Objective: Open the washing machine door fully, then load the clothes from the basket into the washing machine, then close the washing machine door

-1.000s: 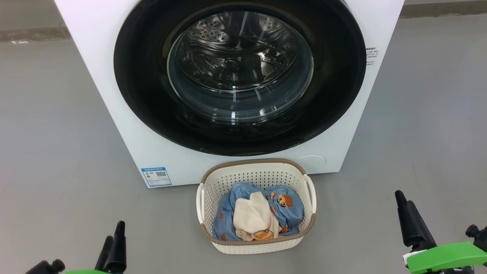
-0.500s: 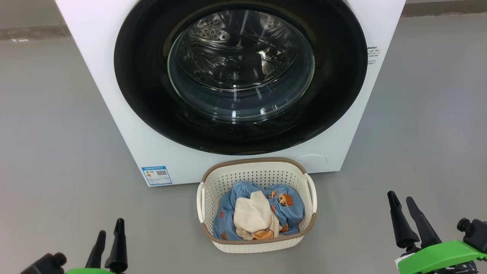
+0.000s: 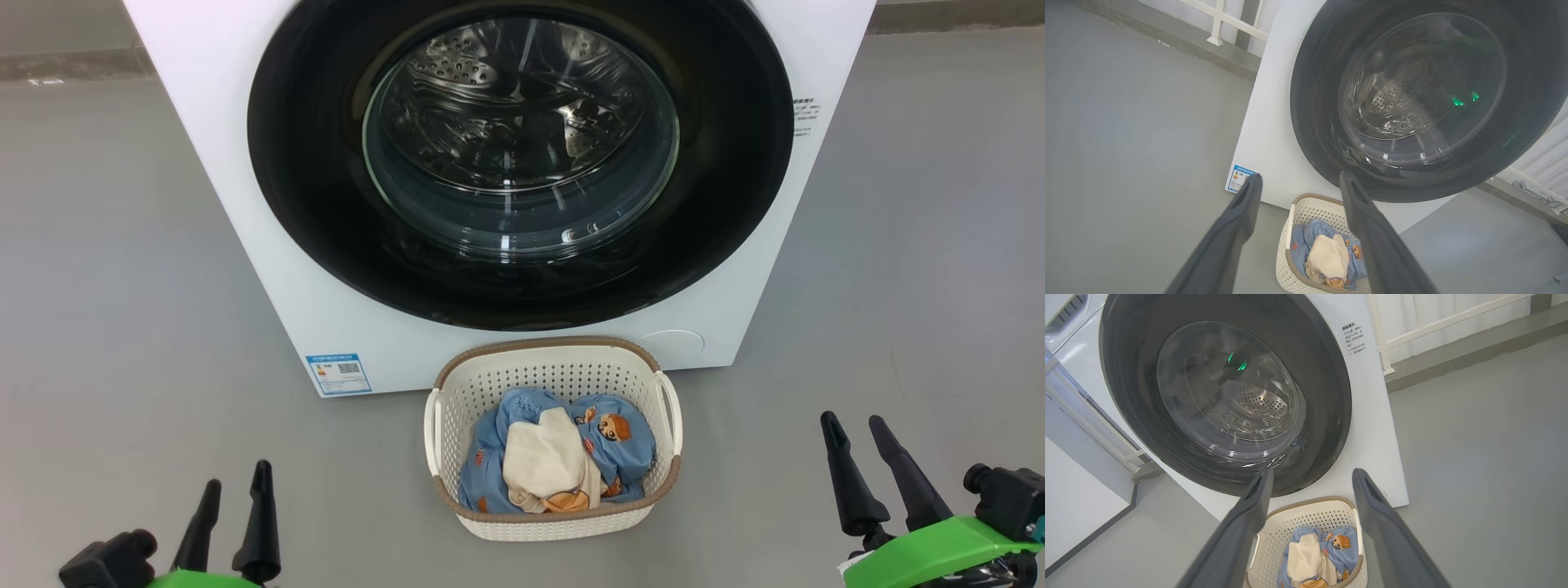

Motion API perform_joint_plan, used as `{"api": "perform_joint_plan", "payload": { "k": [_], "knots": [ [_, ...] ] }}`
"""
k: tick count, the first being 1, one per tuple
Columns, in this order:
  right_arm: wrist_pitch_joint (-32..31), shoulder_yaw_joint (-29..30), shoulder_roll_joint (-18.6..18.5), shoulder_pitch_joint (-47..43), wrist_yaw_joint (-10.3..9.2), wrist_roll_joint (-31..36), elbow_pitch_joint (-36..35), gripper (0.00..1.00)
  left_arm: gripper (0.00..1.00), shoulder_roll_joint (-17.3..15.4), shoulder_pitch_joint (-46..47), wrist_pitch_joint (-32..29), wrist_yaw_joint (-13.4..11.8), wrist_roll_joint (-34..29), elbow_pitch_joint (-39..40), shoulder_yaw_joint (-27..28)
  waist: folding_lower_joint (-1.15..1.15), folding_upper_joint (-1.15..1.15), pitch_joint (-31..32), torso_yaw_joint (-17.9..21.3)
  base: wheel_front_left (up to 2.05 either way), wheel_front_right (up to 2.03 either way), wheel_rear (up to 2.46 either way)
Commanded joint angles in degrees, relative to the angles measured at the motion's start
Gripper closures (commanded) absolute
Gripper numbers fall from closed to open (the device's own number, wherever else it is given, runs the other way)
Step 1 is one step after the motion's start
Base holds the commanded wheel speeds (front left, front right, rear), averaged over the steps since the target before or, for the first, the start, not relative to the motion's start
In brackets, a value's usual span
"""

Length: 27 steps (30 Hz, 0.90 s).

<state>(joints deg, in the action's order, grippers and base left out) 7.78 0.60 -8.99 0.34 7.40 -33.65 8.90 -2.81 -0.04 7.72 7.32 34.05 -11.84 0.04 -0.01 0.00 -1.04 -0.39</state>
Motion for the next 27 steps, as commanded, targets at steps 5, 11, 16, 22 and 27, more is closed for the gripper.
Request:
{"api": "perform_joint_plan", "payload": {
  "k": [5, 11, 16, 22, 27],
  "knots": [
    [1.62, -1.63, -1.50, 1.95, 0.07, 4.77, -2.32, 0.00, 0.00, -1.57, 1.87, 1.66, 0.12, -5.35, 2.83, 0.70, 0.00, 0.00, 0.04, -0.03, 0.00, 0.00, 0.00],
    [2.62, -1.84, -1.72, 1.93, 0.07, 8.53, -2.88, 0.00, 0.00, -1.97, 1.84, 2.66, 0.12, -10.00, 4.39, 0.42, 0.00, 0.00, 0.13, 0.04, 0.00, 0.00, 0.00],
    [3.46, -1.88, -1.63, 1.58, 0.07, 10.30, -2.73, 0.00, 0.00, -2.07, 1.76, 3.51, 0.13, -13.55, 5.46, 0.22, 0.00, 0.00, 0.10, 0.09, 0.00, 0.00, 0.00],
    [4.46, -2.30, -2.17, 1.57, 0.08, 13.78, -2.61, 0.00, 0.00, -2.27, 1.75, 4.51, 0.14, -17.82, 6.41, 0.17, 0.00, 0.00, 0.01, 0.15, 0.00, 0.00, 0.00],
    [5.30, -2.42, -2.38, 1.49, 0.08, 16.99, -2.57, 0.00, 0.00, -2.41, 1.74, 5.35, 0.15, -21.23, 6.92, 0.10, 0.00, 0.00, 0.05, 0.13, 0.00, 0.00, 0.00]
  ]
}}
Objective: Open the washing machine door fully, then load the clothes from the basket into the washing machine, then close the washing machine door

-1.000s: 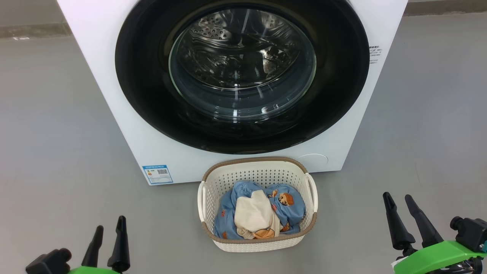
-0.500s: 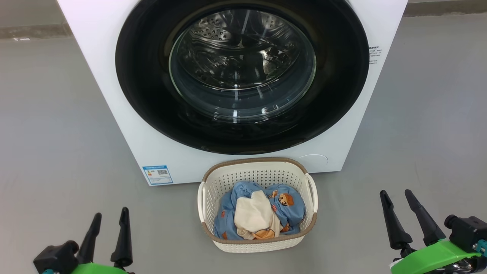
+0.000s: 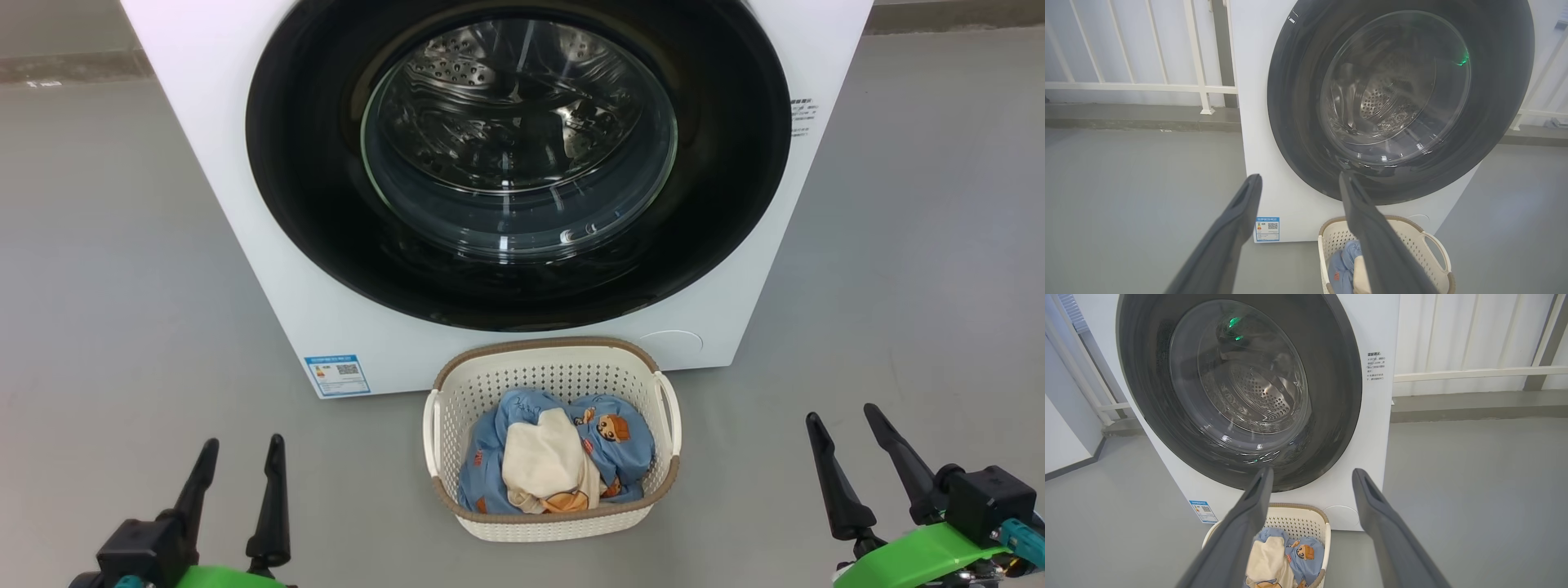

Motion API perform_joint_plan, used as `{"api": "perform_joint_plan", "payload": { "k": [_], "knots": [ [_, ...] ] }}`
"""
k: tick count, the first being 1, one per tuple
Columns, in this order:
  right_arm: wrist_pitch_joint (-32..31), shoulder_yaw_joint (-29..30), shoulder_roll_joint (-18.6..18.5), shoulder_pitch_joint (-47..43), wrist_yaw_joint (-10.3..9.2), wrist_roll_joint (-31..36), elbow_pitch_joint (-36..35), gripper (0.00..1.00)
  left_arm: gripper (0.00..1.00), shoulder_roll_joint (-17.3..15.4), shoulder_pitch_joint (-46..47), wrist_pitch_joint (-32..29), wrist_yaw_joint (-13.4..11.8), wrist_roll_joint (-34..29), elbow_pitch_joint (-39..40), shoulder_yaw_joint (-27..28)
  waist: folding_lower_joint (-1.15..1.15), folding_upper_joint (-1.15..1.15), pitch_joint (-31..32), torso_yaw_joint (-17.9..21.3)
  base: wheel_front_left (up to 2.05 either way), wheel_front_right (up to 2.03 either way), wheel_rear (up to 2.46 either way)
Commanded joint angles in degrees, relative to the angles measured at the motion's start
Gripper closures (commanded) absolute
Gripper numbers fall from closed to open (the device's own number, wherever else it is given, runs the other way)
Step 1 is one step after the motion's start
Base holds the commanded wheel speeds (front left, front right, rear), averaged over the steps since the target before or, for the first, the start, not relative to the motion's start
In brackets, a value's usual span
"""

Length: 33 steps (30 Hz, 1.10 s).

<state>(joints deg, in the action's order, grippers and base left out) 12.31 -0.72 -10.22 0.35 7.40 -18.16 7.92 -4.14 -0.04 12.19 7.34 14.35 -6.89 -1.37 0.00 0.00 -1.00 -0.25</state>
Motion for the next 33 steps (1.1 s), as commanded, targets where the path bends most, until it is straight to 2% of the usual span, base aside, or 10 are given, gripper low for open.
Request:
{"api": "perform_joint_plan", "payload": {
  "k": [1, 12, 33],
  "knots": [
    [0.94, -1.09, -1.19, 1.48, 0.08, 2.14, -1.57, 0.00, 0.00, -1.11, 1.77, 1.05, 0.13, -2.22, 2.08, 1.48, 0.00, 0.00, 0.00, -0.02, 0.00, 0.00, 0.00],
    [2.69, -1.57, -1.62, 1.36, 0.09, 9.10, -1.67, 0.00, 0.00, -1.71, 1.81, 2.81, 0.14, -9.35, 3.36, 1.33, 0.00, 0.00, 0.00, -0.15, 0.00, 0.00, 0.00],
    [2.69, -0.46, -1.19, 0.93, 0.09, 9.29, -0.89, 0.00, 0.00, -0.99, 1.39, 2.81, 0.14, -8.78, 3.31, 2.77, 0.00, 0.00, -0.17, -0.04, 0.00, 0.00, 0.00]
  ]
}}
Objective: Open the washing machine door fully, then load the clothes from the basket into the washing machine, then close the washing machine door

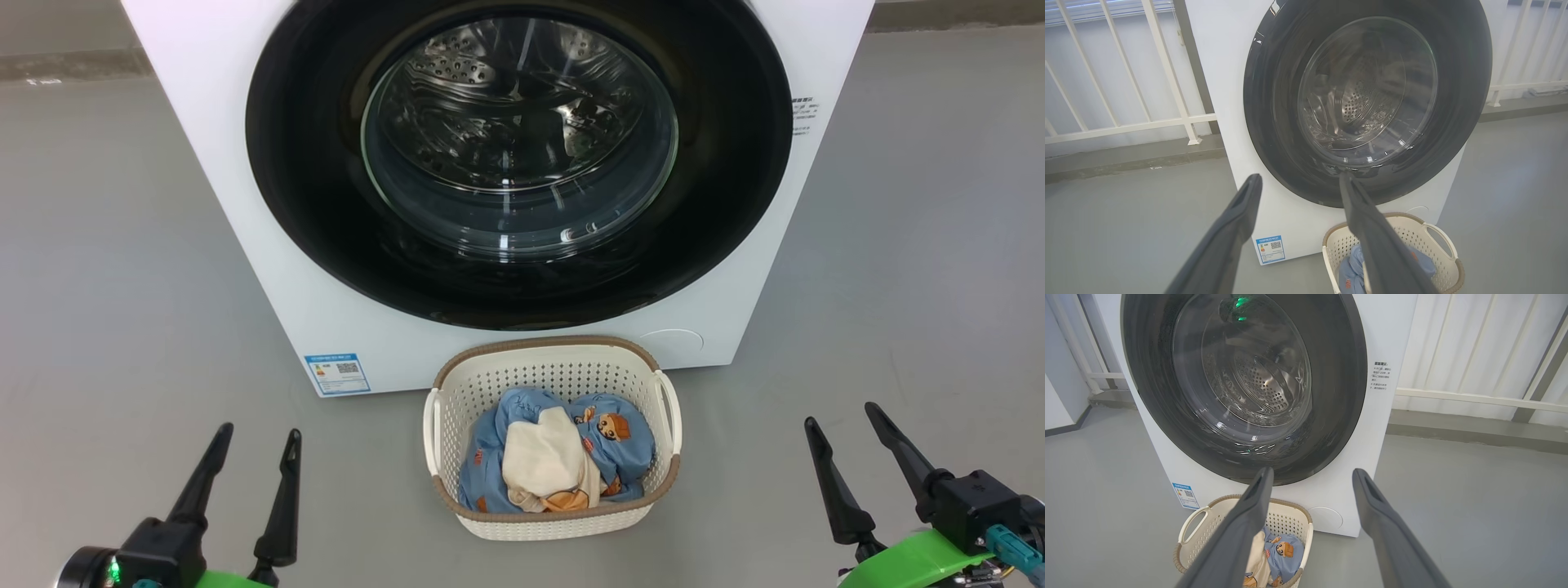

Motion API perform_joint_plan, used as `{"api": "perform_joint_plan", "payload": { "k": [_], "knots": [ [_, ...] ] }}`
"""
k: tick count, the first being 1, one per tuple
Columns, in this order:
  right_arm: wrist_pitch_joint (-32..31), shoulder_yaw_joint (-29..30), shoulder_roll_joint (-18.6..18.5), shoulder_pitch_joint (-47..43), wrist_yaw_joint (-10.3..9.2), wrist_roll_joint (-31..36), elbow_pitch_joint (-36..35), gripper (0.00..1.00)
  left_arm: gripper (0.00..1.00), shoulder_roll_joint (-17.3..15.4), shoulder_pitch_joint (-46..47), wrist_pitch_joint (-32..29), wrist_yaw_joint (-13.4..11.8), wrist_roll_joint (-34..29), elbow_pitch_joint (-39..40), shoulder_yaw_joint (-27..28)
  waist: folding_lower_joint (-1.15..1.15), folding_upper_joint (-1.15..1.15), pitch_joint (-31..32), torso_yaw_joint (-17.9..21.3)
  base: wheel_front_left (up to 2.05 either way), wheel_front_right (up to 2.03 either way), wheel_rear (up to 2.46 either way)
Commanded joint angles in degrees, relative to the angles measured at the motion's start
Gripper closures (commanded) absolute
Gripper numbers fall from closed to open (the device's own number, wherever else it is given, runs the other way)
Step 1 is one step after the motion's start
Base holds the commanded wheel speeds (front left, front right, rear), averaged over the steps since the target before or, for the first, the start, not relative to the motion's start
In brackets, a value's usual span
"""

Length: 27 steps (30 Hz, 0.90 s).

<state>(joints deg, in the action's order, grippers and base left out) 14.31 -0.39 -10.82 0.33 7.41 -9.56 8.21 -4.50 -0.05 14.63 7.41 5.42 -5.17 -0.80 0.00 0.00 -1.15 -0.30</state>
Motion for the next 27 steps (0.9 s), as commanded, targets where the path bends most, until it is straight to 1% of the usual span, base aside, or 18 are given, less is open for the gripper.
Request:
{"api": "perform_joint_plan", "payload": {
  "k": [1, 23, 27],
  "knots": [
    [0.69, -0.67, -0.56, 0.91, 0.08, 0.74, -1.18, 0.00, 0.00, -0.58, 1.39, 0.37, 0.08, 0.14, 1.59, 2.28, 0.00, 0.00, -0.04, 0.02, 0.00, 0.00, 0.00],
    [0.69, -0.27, -0.43, 0.85, 0.08, 1.02, -1.02, 0.00, 0.00, -0.25, 1.65, 0.37, 0.08, 0.62, 1.33, 3.27, 0.00, 0.00, -0.10, 0.10, 0.00, 0.00, 0.00],
    [0.69, -0.37, -0.44, 0.90, 0.08, 0.98, -0.97, 0.00, 0.00, -0.21, 1.65, 0.37, 0.08, 1.03, 1.71, 3.05, 0.00, 0.00, -0.21, 0.20, 0.21, 0.21, -0.43]
  ]
}}
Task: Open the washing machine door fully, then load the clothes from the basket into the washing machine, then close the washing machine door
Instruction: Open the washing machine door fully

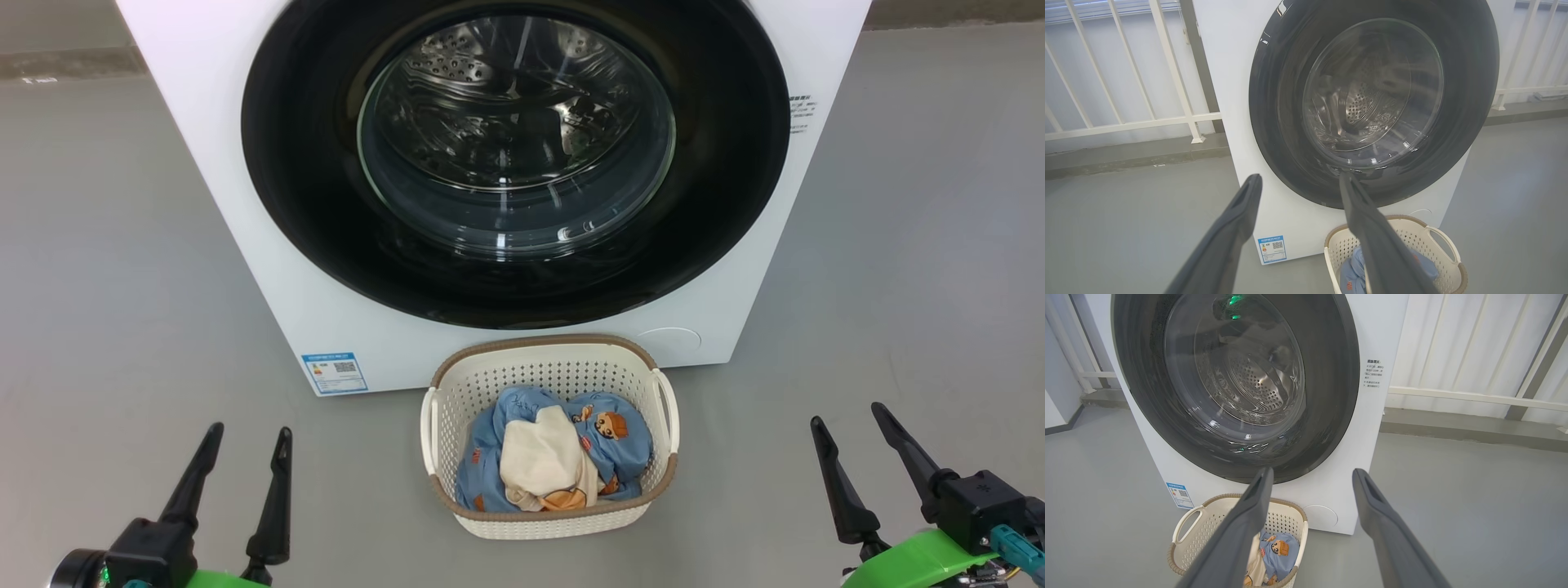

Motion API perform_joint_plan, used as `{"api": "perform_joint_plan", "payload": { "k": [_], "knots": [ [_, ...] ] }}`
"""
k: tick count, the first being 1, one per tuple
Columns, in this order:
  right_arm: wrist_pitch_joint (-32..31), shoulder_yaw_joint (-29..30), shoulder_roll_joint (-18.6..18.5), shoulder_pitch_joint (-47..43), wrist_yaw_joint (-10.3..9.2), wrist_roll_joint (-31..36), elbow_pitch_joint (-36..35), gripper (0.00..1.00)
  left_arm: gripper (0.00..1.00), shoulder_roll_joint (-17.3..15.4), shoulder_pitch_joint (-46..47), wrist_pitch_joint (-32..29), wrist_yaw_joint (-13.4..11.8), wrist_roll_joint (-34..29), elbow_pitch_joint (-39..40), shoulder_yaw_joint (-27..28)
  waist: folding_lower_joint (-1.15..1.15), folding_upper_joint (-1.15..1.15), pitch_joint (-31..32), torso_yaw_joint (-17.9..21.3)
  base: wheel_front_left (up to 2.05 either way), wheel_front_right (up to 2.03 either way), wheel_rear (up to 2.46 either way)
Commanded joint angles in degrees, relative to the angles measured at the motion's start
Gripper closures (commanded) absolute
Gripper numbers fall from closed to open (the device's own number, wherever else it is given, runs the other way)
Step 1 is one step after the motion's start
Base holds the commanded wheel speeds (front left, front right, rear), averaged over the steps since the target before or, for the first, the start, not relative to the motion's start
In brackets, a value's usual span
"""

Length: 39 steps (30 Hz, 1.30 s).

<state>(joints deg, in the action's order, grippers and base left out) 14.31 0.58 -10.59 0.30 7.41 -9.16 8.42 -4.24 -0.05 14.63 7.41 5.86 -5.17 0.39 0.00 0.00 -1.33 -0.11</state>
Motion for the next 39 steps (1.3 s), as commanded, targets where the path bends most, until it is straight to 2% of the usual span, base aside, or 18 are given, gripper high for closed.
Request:
{"api": "perform_joint_plan", "payload": {
  "k": [1, 9, 27, 39],
  "knots": [
    [0.69, -1.35, -0.67, 0.94, 0.08, 0.56, -1.16, 0.00, 0.00, -0.47, 1.65, 0.37, 0.08, 0.68, 1.79, 1.83, 0.00, 0.00, -0.05, 0.05, 0.41, 0.41, -0.82],
    [0.69, -1.27, -0.67, 1.06, 0.08, 0.45, -1.12, 0.00, 0.00, -0.73, 1.77, 0.37, 0.08, 1.13, 1.99, 1.57, 0.00, 0.00, -0.36, 0.37, 0.77, 0.77, -1.53],
    [0.69, -1.32, -0.68, 1.04, 0.08, 0.23, -1.19, 0.00, 0.00, -0.33, 2.16, 0.37, 0.08, 1.56, 2.12, 2.38, 0.00, 0.00, -0.77, 0.43, 1.18, 1.18, -2.36],
    [0.69, -1.52, -0.51, 1.24, 0.08, 0.13, -1.29, 0.00, 0.00, -0.01, 2.18, 0.37, 0.08, 1.68, 2.15, 2.42, 0.00, 0.00, -1.17, 0.49, 0.44, 0.44, -0.87]
  ]
}}
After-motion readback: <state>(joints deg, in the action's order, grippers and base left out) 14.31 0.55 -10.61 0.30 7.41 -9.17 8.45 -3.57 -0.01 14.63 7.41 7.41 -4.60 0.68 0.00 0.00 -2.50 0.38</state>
